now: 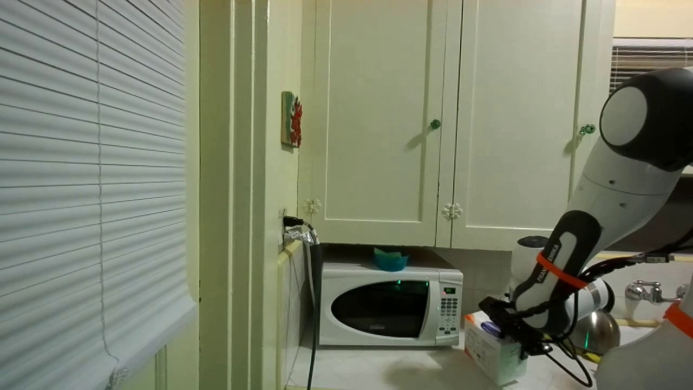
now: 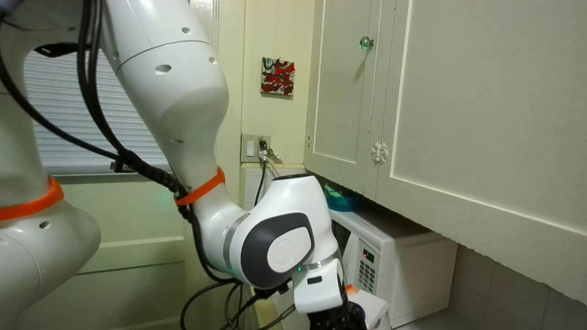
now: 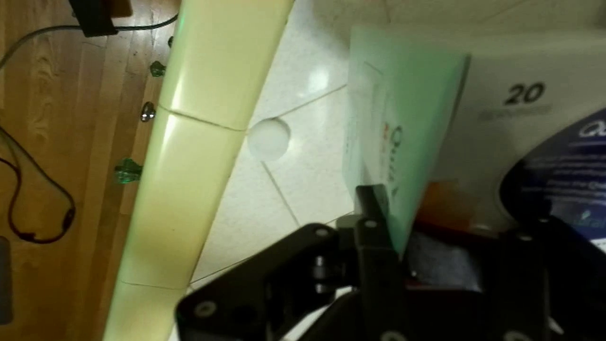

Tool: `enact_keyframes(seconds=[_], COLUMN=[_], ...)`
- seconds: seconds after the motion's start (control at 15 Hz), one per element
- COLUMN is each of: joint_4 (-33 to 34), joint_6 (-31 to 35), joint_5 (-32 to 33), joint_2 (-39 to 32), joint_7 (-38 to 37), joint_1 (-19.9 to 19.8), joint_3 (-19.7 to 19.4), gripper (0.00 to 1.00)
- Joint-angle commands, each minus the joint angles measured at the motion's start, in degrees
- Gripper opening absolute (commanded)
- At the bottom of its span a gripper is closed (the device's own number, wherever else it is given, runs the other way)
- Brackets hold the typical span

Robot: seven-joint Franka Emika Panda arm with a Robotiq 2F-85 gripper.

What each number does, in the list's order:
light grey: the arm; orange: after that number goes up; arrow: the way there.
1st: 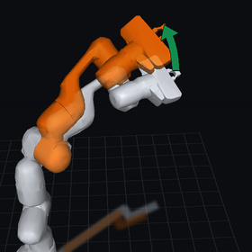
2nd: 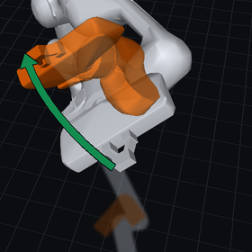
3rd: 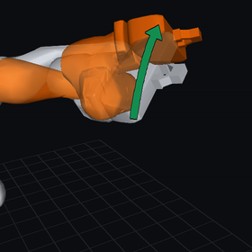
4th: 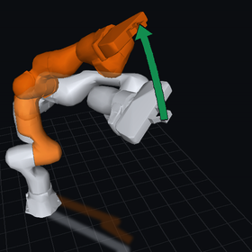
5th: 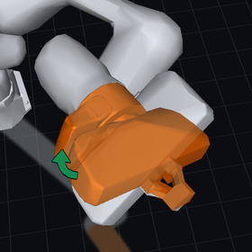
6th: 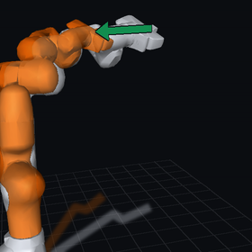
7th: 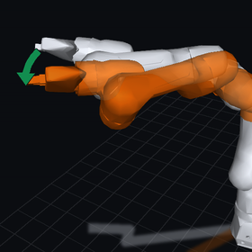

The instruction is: Move the box and then open the cabinet door

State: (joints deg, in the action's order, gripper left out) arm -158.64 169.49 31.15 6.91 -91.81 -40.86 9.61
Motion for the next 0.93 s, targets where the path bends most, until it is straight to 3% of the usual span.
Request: enact_keyframes(seconds=[0.0, 0.07, 0.13, 0.27, 0.33, 0.6, 0.67, 0.73, 0.8, 0.87], joint_4=[0.03, 0.04, 0.13, 0.23, 0.31, 1.44, 3.06, 4.21, 5.58, 7.02], joint_6=[5.69, 6.51, 6.97, 6.98, 5.63, -3.87, -7.55, -10.66, -14.04, -16.97], joint_5=[-10.39, -14.66, -19.26, -27.15, -32.38, -49.50, -50.28, -47.66, -42.05, -37.42], joint_2=[-2.97, -4.04, -4.92, -6.19, -5.37, 1.50, 1.68, 1.59, 1.06, 0.69], joint_7=[13.25, 17.20, 21.54, 28.01, 32.00, 48.94, 52.38, 53.42, 52.96, 52.63], joint_1=[8.47, 11.44, 17.61, 24.66, 25.88, 35.27, 35.94, 37.84, 36.38, 35.31], joint_3=[-2.96, -3.09, -6.43, -6.94, -4.28, -2.53, -2.78, -5.01, -5.08, -5.32], gripper=[0.00, 0.00, 0.00, 0.00, 0.00, 0.00, 0.00, 0.00, 0.00, 0.21])
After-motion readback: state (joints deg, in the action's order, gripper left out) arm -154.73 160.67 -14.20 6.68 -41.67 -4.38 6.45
